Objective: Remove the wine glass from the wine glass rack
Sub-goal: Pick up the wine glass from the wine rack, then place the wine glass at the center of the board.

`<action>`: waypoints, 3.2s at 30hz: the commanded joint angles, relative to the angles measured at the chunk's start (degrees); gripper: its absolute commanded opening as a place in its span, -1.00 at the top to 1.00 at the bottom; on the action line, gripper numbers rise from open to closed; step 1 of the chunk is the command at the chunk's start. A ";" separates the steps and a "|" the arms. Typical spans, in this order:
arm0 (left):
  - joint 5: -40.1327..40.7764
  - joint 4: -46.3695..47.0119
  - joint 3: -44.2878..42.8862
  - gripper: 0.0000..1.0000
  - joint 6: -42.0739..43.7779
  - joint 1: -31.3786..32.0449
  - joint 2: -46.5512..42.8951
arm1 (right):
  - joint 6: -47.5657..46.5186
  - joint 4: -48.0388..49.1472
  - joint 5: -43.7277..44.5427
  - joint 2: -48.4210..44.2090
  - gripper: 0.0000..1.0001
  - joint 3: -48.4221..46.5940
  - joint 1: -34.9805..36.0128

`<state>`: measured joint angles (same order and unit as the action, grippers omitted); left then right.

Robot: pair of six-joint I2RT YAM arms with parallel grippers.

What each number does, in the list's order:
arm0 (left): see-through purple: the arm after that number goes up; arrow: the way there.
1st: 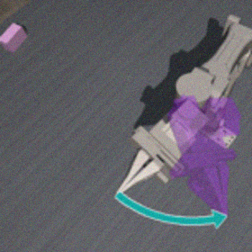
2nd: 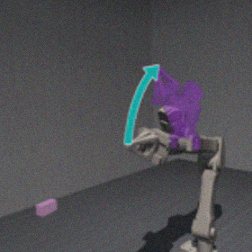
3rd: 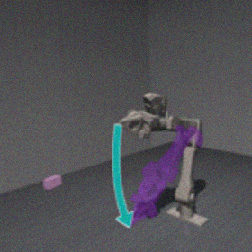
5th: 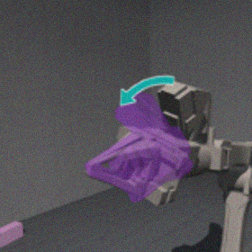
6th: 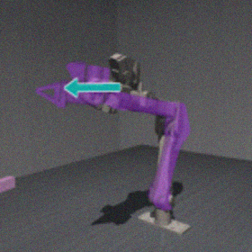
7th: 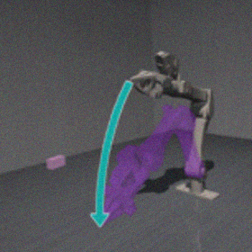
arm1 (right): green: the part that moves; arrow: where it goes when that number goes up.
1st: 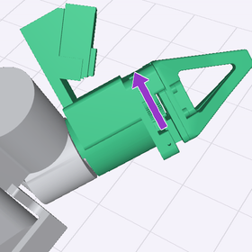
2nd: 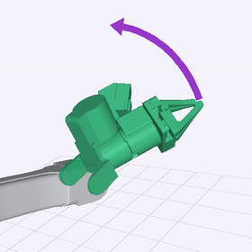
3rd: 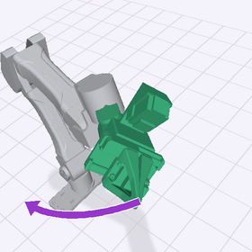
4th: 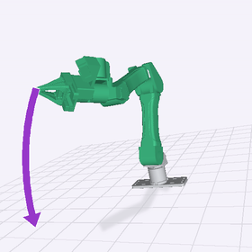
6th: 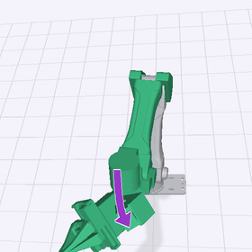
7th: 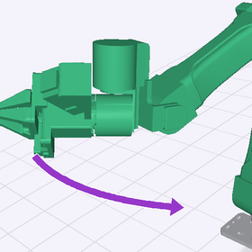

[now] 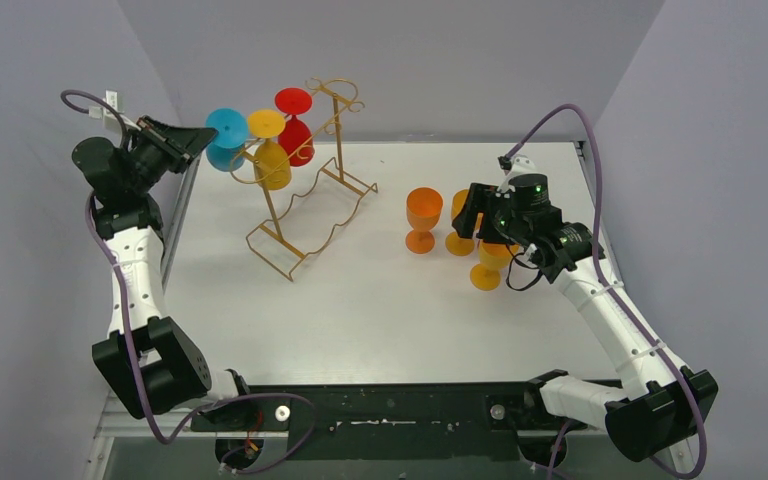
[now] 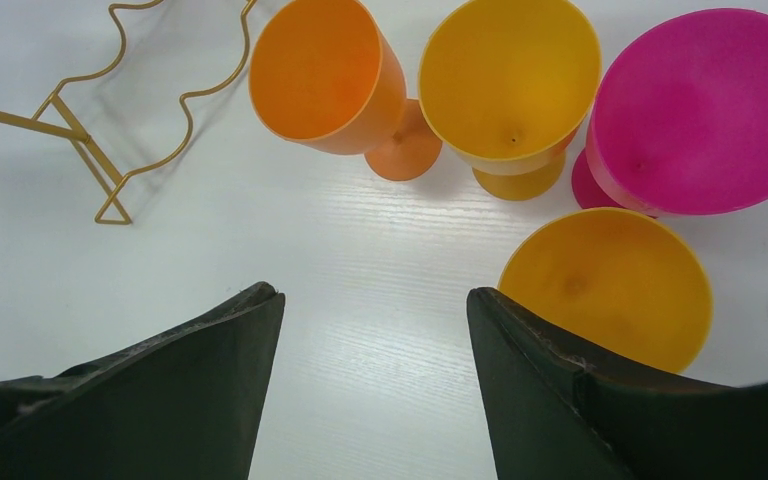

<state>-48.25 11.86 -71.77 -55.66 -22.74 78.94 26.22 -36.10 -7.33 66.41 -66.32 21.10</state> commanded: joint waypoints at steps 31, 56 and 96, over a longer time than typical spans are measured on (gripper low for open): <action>21.03 -24.83 6.70 1.00 13.70 0.36 -26.28 | 0.85 4.74 -8.18 1.84 -0.45 -2.76 0.26; 10.84 -20.03 24.56 1.00 15.30 26.98 -34.45 | 12.36 22.36 -21.17 -2.92 -0.46 6.76 0.56; 5.84 8.59 29.65 1.00 11.53 49.37 -21.42 | 21.54 46.24 -45.35 2.08 1.00 11.78 9.13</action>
<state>-42.26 16.38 -42.19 -44.56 26.30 57.87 47.24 5.30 -51.68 68.86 -54.35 30.00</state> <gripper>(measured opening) 0.019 0.049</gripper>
